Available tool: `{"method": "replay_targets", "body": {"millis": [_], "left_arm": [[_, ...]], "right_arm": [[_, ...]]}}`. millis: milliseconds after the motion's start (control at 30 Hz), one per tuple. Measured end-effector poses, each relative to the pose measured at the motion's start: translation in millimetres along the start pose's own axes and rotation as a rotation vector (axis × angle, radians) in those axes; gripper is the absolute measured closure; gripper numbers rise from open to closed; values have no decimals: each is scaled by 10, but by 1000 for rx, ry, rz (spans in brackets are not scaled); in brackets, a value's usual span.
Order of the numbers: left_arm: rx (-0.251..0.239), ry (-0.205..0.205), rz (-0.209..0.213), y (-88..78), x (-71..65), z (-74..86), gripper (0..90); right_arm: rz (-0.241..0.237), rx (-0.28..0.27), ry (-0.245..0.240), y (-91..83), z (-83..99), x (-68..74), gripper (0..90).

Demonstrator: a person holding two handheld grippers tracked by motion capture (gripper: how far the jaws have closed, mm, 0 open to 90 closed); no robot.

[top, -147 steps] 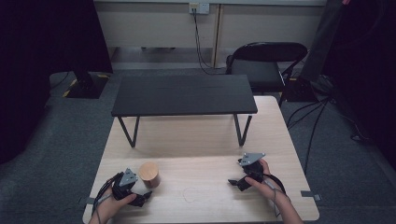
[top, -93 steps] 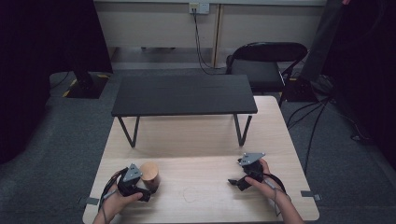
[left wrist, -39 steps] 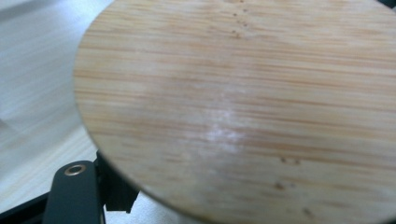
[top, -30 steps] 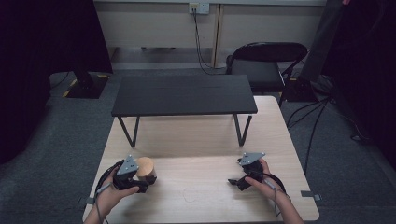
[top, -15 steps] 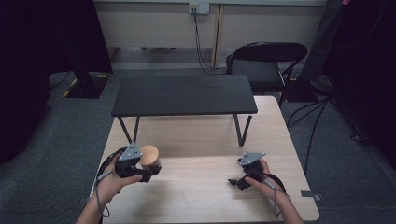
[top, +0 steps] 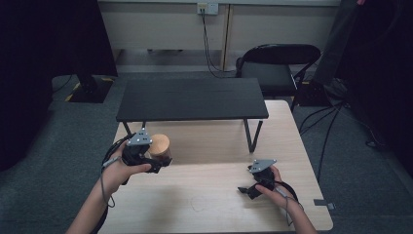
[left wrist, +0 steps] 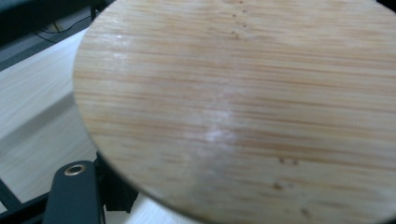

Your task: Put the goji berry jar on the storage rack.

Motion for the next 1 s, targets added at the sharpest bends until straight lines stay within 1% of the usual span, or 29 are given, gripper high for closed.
{"method": "replay_targets", "body": {"millis": [167,267,367,533,633,767,1000], "left_arm": [[6,18,-6,-28,24,-198,255],[-2,14,-4,-49,54,-312,256],[-7,21,-6,-61,79,-428,255],[9,28,-11,-20,96,-607,255],[11,30,-15,12,111,-685,255],[15,20,-35,56,135,-780,256],[21,5,-97,143,188,-987,256]], "right_arm": [[0,0,0,0,0,0,0],[0,0,0,0,0,0,0],[0,0,0,0,0,0,0],[1,-2,-1,1,1,0,0],[1,-2,-1,1,2,0,0],[1,-2,-1,1,2,0,0],[1,-2,-1,1,1,0,0]]}}
Point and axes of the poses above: each handheld gripper's, and its own axes: y roughly forward along the jaws, z roughly out of its underside, x roughly to its left, the point moved 4 cm from there along y, roughly forward along the jaws, and after that the axes turned 2 degrees about -x, right-handed, at the moved point
